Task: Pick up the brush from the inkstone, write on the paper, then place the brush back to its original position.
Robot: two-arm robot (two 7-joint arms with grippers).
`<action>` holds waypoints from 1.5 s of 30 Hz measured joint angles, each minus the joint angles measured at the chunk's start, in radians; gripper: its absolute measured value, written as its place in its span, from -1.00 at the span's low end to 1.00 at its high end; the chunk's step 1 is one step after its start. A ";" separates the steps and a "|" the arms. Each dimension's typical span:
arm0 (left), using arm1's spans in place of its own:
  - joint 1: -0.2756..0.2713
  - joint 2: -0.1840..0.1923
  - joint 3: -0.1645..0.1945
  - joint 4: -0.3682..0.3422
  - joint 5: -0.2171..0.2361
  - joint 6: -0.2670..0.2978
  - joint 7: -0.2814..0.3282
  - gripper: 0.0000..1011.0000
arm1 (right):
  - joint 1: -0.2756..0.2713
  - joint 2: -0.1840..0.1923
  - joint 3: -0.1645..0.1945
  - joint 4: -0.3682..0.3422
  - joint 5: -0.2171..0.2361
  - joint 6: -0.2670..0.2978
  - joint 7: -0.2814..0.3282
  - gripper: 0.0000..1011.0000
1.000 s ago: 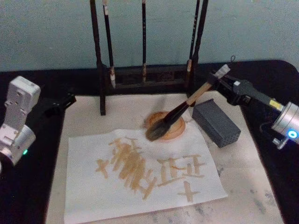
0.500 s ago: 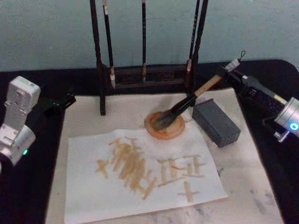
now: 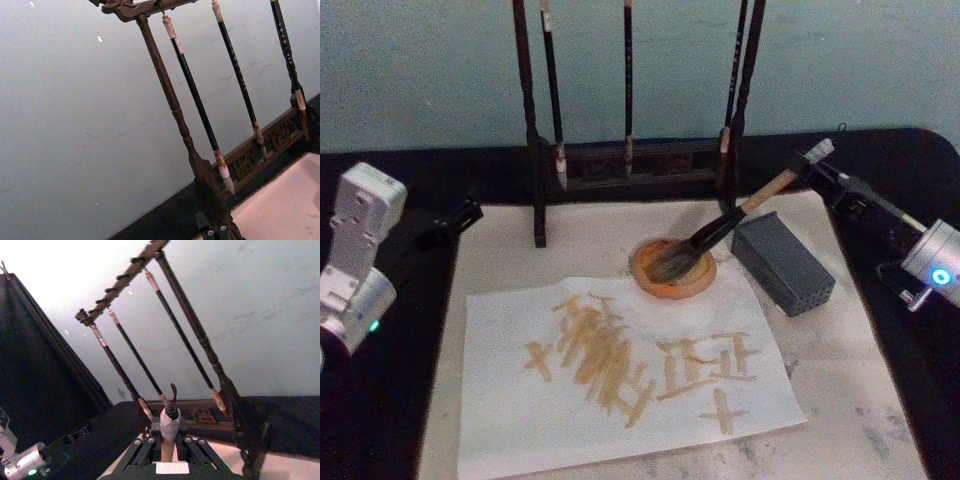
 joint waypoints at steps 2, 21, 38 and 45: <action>0.000 0.000 0.000 0.000 0.000 0.000 0.000 0.98 | 0.008 -0.006 -0.001 0.023 0.000 0.000 0.005 -0.68; 0.000 0.000 0.000 0.000 0.000 0.000 0.000 0.98 | 0.045 -0.028 0.002 0.103 -0.045 0.001 -0.007 -0.68; 0.000 0.000 0.000 0.000 0.000 0.000 0.000 0.98 | 0.038 -0.031 0.011 0.098 -0.072 0.023 -0.063 -0.68; 0.000 0.000 0.000 0.000 0.000 0.000 0.000 0.98 | 0.037 -0.031 0.010 0.098 -0.072 0.023 -0.062 -0.68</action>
